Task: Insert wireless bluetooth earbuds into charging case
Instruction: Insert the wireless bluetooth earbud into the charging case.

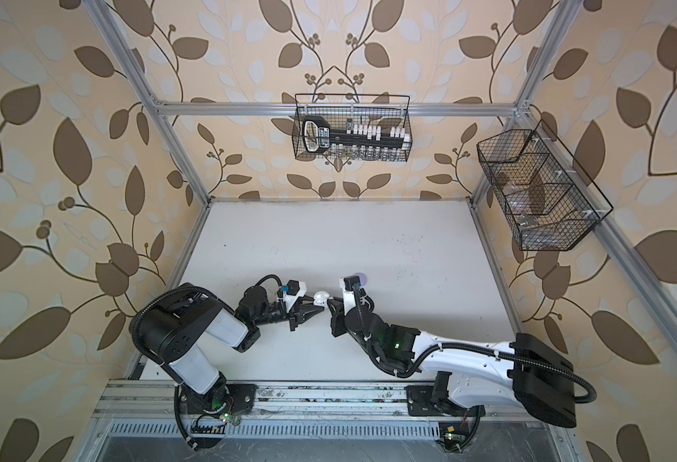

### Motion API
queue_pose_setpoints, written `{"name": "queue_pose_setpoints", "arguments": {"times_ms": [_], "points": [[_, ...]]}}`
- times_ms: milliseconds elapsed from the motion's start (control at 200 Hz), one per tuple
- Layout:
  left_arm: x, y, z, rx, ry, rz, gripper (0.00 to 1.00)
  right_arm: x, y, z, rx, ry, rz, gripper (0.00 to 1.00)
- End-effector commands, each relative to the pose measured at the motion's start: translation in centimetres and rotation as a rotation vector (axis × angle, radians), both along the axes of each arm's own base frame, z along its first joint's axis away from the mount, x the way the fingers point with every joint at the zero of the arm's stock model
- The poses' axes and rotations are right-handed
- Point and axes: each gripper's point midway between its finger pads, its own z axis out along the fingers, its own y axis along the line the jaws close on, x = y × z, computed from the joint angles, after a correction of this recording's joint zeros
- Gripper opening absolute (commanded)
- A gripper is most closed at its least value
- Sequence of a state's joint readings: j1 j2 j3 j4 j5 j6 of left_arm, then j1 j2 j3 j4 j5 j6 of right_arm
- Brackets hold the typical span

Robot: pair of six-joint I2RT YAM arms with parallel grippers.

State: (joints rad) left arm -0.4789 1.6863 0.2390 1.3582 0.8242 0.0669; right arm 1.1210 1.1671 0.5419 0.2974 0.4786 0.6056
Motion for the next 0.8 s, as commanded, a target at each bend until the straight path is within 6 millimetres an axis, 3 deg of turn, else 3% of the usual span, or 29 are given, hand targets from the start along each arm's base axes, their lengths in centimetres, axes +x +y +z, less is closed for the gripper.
{"name": "queue_pose_setpoints", "arguments": {"times_ms": [0, 795], "points": [[-0.9, -0.4, 1.3, -0.028, -0.084, -0.057, 0.06, 0.6, 0.5, 1.1, 0.039, -0.04, 0.002, 0.17], [-0.3, -0.2, 1.1, -0.016, -0.099, -0.02, 0.04, 2.0, 4.1, -0.2, 0.024, -0.086, 0.04, 0.17]]}}
